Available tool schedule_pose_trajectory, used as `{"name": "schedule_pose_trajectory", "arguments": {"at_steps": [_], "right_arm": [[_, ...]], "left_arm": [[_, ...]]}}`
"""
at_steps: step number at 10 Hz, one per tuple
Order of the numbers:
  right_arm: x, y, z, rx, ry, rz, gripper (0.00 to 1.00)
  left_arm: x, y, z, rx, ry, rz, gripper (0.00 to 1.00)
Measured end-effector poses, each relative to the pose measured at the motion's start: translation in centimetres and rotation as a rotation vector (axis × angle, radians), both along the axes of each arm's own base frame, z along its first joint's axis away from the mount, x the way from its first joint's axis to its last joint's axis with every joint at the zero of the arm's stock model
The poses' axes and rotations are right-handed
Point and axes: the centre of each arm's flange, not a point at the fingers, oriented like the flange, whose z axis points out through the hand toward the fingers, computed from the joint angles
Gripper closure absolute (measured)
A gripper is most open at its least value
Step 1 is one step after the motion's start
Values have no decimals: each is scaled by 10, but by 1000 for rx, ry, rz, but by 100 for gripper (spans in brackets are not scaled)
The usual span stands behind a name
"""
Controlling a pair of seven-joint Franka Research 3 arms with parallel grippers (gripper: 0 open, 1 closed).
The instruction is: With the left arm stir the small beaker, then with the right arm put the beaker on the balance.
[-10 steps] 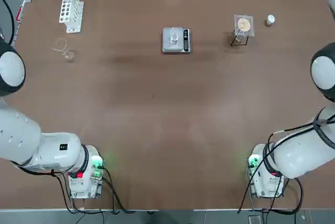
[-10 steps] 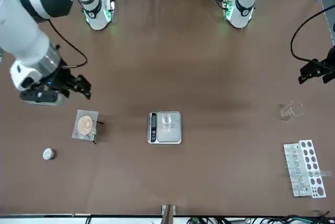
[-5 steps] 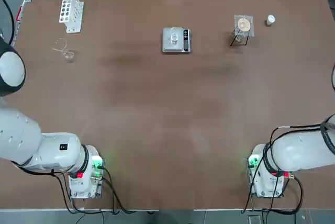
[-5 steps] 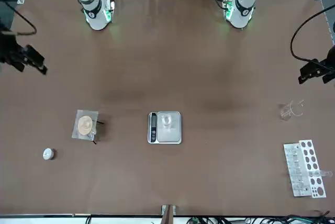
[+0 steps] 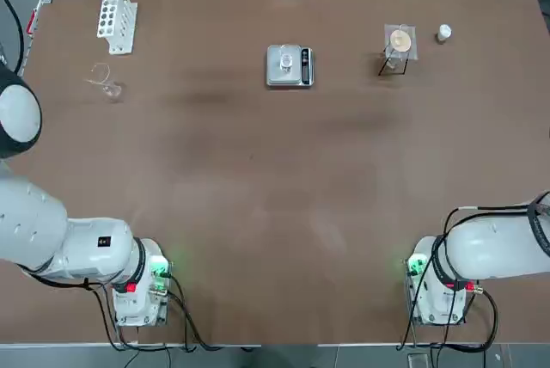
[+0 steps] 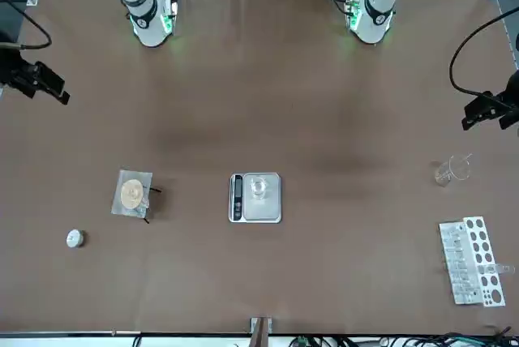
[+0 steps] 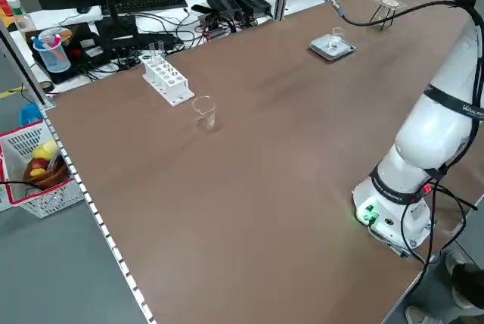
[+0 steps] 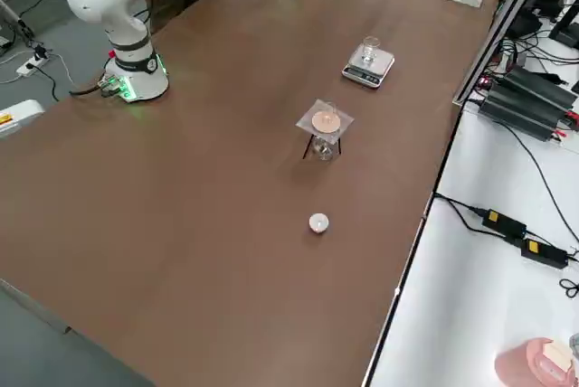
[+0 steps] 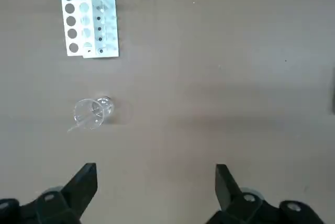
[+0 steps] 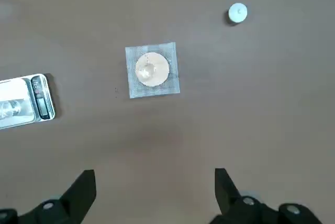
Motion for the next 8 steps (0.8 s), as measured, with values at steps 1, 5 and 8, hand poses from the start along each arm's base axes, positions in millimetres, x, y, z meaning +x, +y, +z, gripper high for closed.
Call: {"name": "schedule_pose_trajectory", "arguments": {"at_steps": [1,5,8], "right_arm": [[1,7,-7,0,-2,10,0],[-4,26,-11,-2,3,40,0],[-4,27,-14,-15,6,44,0]], "left_arm": [[0,0,0,0,0,0,0],[0,0,0,0,0,0,0],[0,0,0,0,0,-1,0]]}}
